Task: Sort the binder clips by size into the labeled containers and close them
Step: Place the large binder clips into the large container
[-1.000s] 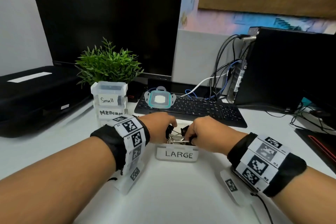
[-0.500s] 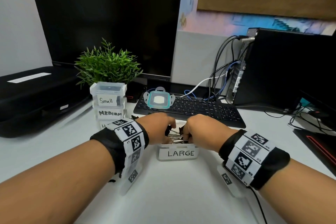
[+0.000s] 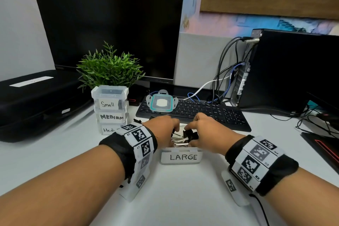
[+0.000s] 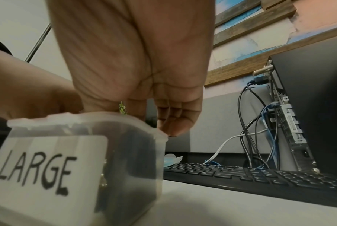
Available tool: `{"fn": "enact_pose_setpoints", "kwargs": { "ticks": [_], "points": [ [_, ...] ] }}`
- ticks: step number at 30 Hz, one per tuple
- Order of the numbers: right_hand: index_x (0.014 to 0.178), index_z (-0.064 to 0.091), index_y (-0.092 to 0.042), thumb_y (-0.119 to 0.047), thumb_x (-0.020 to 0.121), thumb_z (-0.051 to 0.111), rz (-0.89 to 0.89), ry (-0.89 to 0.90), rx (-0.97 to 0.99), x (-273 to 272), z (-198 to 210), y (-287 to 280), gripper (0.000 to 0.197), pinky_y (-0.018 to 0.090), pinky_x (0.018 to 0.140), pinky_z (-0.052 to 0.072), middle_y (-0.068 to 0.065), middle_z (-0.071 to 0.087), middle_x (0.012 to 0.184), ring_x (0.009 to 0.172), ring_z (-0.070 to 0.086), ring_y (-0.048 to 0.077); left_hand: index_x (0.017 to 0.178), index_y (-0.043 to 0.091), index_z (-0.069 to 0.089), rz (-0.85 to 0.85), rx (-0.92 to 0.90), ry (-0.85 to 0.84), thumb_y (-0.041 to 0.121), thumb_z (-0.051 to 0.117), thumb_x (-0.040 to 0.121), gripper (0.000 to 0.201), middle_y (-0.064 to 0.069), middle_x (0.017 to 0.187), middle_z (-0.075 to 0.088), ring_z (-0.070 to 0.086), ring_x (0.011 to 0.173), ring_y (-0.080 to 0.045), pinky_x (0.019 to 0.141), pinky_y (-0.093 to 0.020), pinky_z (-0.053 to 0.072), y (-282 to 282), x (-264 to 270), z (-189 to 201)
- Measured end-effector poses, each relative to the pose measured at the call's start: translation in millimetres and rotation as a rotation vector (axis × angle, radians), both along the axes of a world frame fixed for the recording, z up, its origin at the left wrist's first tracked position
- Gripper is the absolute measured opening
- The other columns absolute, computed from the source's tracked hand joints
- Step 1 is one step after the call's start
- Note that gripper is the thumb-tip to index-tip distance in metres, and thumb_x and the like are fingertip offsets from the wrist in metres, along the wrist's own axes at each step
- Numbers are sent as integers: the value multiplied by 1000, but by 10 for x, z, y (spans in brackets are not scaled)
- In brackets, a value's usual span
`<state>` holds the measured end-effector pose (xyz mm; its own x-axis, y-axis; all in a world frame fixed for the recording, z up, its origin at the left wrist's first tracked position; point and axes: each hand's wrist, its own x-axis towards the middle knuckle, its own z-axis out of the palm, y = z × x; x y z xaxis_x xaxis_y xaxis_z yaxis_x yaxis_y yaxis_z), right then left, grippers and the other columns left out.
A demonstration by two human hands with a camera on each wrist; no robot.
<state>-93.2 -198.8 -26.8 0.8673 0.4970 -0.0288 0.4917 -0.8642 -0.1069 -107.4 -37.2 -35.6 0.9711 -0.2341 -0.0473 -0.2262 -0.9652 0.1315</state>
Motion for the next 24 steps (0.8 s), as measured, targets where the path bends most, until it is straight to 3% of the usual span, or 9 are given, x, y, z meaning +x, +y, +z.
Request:
{"fn": "enact_pose_setpoints", "kwargs": {
  "ticks": [4, 12, 20, 24],
  "points": [
    [122, 57, -27, -36, 79, 72, -55, 11, 7, 11, -4, -3, 47, 29, 88, 45, 0, 39, 109, 103, 50, 20, 122, 24, 49, 5, 0, -1, 24, 69, 82, 45, -2, 120, 50, 51, 110, -20, 89, -30, 44, -19, 15, -3],
    [119, 61, -18, -41, 81, 70, -74, -41, -86, -5, 2, 30, 45, 34, 86, 48, 4, 45, 112, 102, 54, 24, 124, 21, 51, -13, 44, -30, 24, 67, 84, 44, -2, 120, 55, 52, 112, -21, 87, -30, 44, -28, 20, 12],
    [115, 62, -14, -37, 83, 68, -1, -56, -101, 4, 17, 10, 40, 36, 96, 45, 0, 50, 129, 118, 48, 23, 114, 18, 54, 10, 78, -48, 34, 70, 80, 40, -2, 110, 59, 58, 100, -21, 82, -31, 50, -5, 29, 15],
    [115, 61, -18, -33, 83, 68, 8, -25, -84, 1, 48, 11, 36, 31, 90, 48, 2, 61, 117, 106, 57, 20, 109, 17, 54, -21, 80, -56, 33, 70, 80, 37, -1, 104, 61, 58, 96, -20, 73, -27, 45, -3, 45, 23]
  ]
}}
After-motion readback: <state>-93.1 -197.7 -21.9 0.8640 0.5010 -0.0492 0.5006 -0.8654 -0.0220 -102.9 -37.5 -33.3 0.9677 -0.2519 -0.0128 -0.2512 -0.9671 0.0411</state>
